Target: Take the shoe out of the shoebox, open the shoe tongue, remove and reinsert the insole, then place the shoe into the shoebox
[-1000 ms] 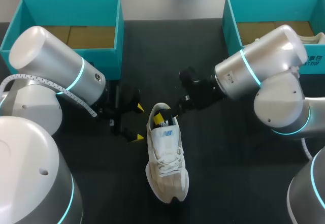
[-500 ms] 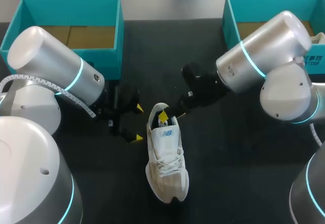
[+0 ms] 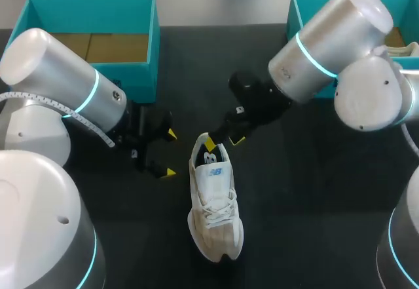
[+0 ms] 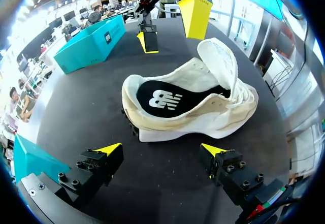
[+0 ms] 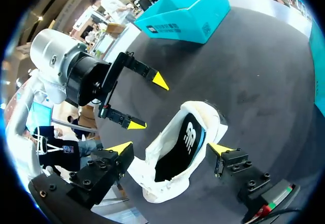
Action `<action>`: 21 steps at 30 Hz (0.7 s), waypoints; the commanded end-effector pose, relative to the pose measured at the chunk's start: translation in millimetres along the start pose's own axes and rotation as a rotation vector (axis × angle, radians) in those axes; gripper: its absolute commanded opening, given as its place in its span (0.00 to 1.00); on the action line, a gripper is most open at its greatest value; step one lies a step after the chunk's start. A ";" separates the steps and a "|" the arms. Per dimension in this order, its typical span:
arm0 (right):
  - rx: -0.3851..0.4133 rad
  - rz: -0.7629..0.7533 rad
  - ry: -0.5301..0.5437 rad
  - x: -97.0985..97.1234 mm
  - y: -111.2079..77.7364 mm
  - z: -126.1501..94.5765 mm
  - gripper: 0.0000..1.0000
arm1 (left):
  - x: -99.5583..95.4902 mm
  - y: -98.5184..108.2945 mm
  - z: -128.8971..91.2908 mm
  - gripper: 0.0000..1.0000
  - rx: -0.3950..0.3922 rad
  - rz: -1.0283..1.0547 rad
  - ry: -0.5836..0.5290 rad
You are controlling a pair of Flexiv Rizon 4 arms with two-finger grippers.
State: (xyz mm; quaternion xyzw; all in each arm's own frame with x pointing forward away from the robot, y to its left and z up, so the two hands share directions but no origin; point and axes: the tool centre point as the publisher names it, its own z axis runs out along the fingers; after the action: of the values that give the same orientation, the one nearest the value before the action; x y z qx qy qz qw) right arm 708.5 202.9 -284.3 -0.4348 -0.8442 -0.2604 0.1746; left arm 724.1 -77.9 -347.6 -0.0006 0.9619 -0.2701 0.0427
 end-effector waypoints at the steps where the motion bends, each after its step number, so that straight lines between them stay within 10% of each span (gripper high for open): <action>1: 0.031 0.003 -0.087 4.4 5.6 -6.7 1.00 | -1.3 3.6 -10.5 1.00 -0.009 0.001 -0.001; 21: 0.120 0.063 -0.144 3.8 14.0 -23.2 1.00 | -30.5 20.1 -43.2 1.00 -0.023 -0.008 -0.012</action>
State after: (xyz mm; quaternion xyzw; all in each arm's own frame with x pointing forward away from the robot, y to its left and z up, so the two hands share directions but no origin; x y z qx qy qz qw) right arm 721.4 197.5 -259.5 -0.4654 -0.8548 -0.1724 0.1515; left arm 749.8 -45.7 -327.6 -0.0094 0.9644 -0.2590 0.0529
